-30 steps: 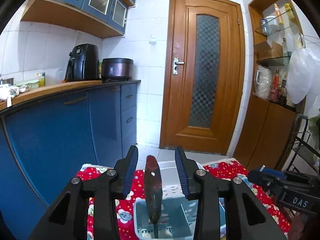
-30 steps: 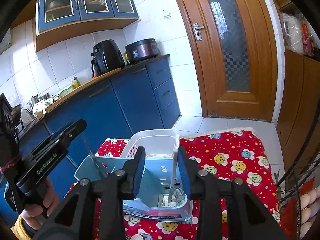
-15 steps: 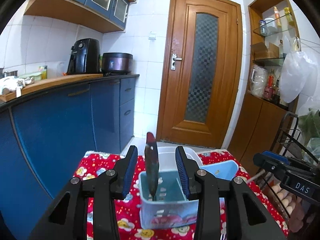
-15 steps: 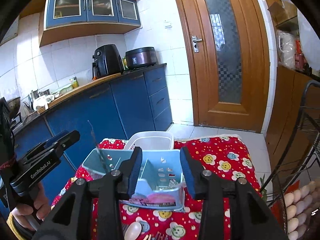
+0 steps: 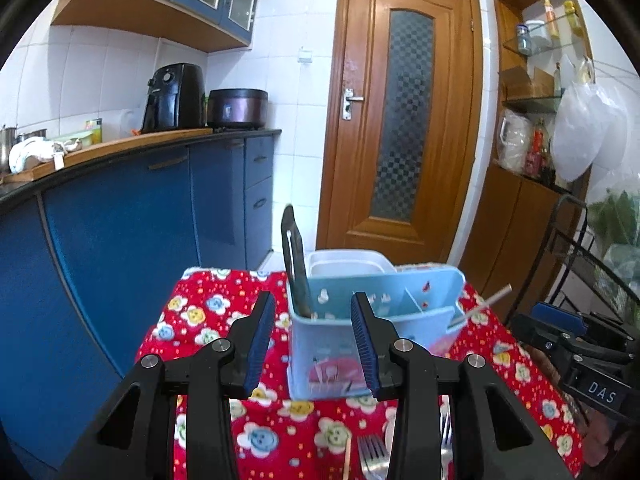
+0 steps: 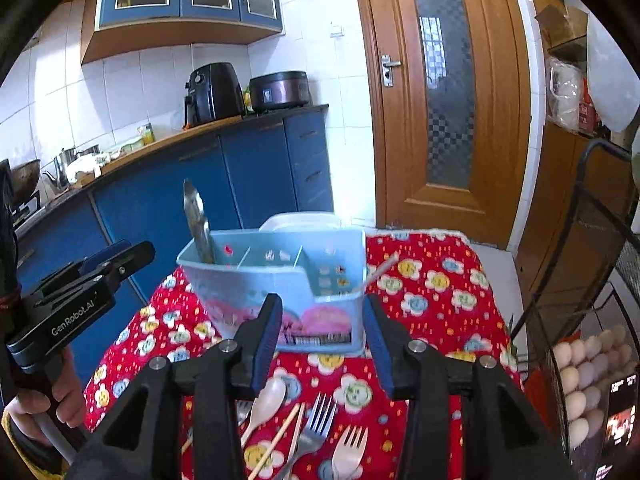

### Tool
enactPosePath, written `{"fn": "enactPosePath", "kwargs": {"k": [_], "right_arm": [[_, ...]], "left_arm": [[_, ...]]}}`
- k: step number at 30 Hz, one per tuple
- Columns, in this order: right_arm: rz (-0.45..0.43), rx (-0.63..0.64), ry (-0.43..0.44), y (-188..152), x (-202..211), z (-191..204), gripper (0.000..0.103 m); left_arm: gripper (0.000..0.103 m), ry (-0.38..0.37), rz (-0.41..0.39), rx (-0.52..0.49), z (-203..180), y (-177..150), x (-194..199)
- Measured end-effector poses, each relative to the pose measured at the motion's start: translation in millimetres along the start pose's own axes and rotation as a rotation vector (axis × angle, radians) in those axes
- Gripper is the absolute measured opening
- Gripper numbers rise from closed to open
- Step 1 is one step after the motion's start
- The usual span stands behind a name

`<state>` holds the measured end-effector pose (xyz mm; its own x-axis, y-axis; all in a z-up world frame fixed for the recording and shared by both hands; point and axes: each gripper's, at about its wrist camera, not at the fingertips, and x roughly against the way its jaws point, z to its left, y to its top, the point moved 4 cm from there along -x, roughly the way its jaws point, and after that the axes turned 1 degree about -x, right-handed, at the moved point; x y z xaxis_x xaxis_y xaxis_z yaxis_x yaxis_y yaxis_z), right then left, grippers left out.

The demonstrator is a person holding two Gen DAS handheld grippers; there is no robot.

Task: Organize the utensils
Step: 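Move both tools back down to the remaining utensils on the tablecloth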

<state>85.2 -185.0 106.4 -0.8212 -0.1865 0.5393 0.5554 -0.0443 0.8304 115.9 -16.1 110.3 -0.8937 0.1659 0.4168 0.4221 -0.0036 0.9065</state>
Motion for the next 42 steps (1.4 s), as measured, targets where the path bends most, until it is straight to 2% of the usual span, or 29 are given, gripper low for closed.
{"fn": "enactPosePath", "kwargs": {"k": [6,16,27,34,42], "right_arm": [[0.046,-0.019,0.000,-24,2,-3,0.045],[0.144,-0.079,-0.003,-60,-10,-23,0.045],[0.308,-0.115,0.010,-104,-32,-38,0.045],[0.396,-0.118,0.029,-123,-46,-38,0.045],[0.422,-0.061,0.015,-127,-54,-34,0.041]], "left_arm": [[0.040,-0.007,0.041,-0.004,-1,-19,7],[0.040,-0.009,0.165,-0.015,-4,-55,-3],[0.040,-0.018,0.309,-0.025,-8,-94,-27],[0.040,-0.031,0.389,-0.030,-9,-115,-37],[0.040,-0.046,0.471,-0.038,-12,-130,-48]]}}
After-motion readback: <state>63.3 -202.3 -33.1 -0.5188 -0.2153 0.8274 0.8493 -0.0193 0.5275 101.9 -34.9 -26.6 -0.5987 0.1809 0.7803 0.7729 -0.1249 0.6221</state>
